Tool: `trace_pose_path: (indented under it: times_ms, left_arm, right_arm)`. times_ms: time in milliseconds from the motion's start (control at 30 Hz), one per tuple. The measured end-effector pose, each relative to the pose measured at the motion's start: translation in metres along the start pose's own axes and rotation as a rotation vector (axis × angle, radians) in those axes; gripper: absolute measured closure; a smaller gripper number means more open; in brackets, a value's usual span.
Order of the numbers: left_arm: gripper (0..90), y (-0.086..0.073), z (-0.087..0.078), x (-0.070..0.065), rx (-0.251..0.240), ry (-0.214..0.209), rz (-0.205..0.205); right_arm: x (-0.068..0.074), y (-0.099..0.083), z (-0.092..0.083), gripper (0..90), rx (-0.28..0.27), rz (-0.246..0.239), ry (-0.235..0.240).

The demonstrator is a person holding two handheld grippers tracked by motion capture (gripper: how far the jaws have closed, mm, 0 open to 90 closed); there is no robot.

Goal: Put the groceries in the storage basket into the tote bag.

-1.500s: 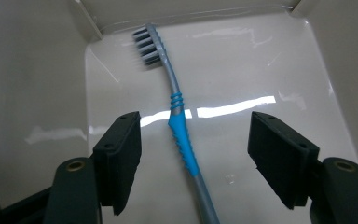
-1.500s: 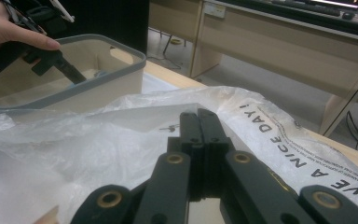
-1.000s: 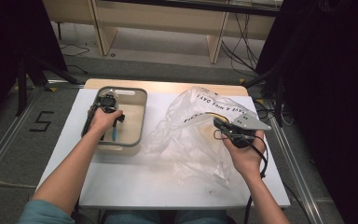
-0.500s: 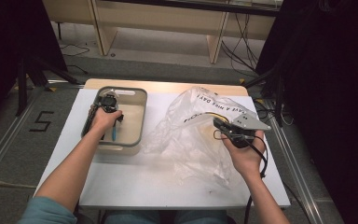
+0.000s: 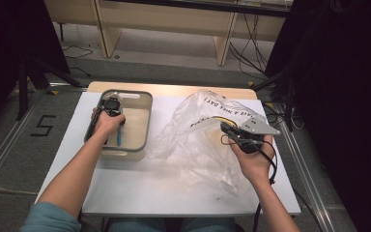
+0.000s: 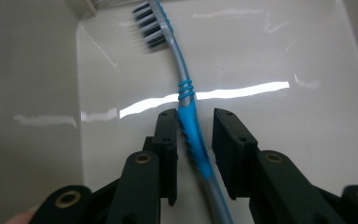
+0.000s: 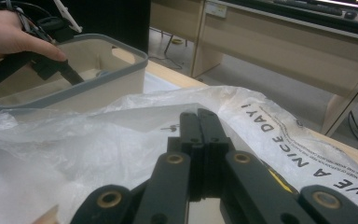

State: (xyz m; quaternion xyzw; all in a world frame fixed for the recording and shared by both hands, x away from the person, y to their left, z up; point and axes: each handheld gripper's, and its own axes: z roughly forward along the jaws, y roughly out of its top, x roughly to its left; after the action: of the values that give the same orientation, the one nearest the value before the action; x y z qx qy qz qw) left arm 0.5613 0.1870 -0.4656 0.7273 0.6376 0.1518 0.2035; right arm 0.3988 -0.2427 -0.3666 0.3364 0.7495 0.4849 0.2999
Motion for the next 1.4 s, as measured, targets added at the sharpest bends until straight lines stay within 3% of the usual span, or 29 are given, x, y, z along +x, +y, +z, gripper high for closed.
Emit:
trace_pose_path:
  times_ms: [433,800,967,1400]
  left_arm:
    - [79.3,0.0005,0.0001,-0.0013,0.004,0.004,-0.007]
    - [80.3,0.0000,-0.0008,-0.0038,0.002,0.021,0.001]
    - [80.7,-0.0004,-0.0016,-0.0024,0.003,0.007,-0.020]
    - [81.9,-0.0003,-0.0043,-0.0035,-0.001,0.000,0.006]
  right_arm:
    - [-0.0001,0.0001,-0.0006,90.0,0.000,0.005,0.001]
    - [0.0002,-0.0003,-0.0002,90.0,0.001,0.002,0.001]
    - [0.0000,-0.0003,-0.0003,90.0,0.000,0.002,0.001]
    - [0.0002,-0.0003,0.0005,90.0,0.000,0.000,0.002]
